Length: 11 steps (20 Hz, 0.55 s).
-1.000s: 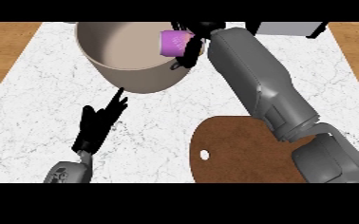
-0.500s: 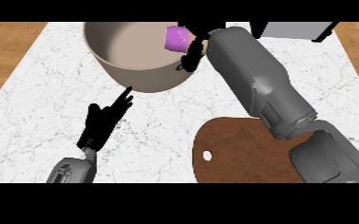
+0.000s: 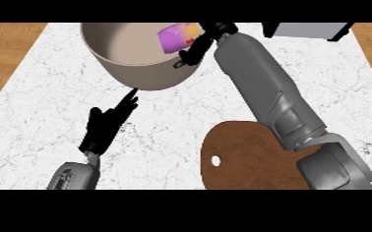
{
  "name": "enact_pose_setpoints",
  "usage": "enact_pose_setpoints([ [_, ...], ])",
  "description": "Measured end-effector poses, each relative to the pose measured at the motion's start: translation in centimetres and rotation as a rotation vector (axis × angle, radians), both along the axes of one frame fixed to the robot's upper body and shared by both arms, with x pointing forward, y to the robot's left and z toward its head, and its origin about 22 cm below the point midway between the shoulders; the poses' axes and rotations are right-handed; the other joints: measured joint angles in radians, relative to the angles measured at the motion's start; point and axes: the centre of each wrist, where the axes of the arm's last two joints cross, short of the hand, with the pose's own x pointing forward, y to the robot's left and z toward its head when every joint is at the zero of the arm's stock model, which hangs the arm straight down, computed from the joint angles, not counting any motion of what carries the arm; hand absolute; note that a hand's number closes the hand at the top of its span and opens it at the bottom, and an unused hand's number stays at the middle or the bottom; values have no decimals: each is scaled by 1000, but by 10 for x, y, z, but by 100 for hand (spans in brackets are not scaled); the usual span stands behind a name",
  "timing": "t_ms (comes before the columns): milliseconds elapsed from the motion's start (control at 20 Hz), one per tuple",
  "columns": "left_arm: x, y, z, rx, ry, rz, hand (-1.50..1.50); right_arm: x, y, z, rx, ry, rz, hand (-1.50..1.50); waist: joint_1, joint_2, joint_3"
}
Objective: Pick the can from the cutting board and place it in the pot
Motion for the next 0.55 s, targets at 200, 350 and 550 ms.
enact_pose_setpoints([
  [200,-1,0,-1,-5,0,7,0,-1,2,-1,248,-22,-105,-150,-8,10,-1],
  [350,-2,5,-1,-4,-4,15,0,3,-4,4,381,-47,-178,-150,-15,14,-2],
  [550,-4,4,-2,-7,-5,27,0,12,-36,9,516,-70,-223,-150,-24,16,-3],
])
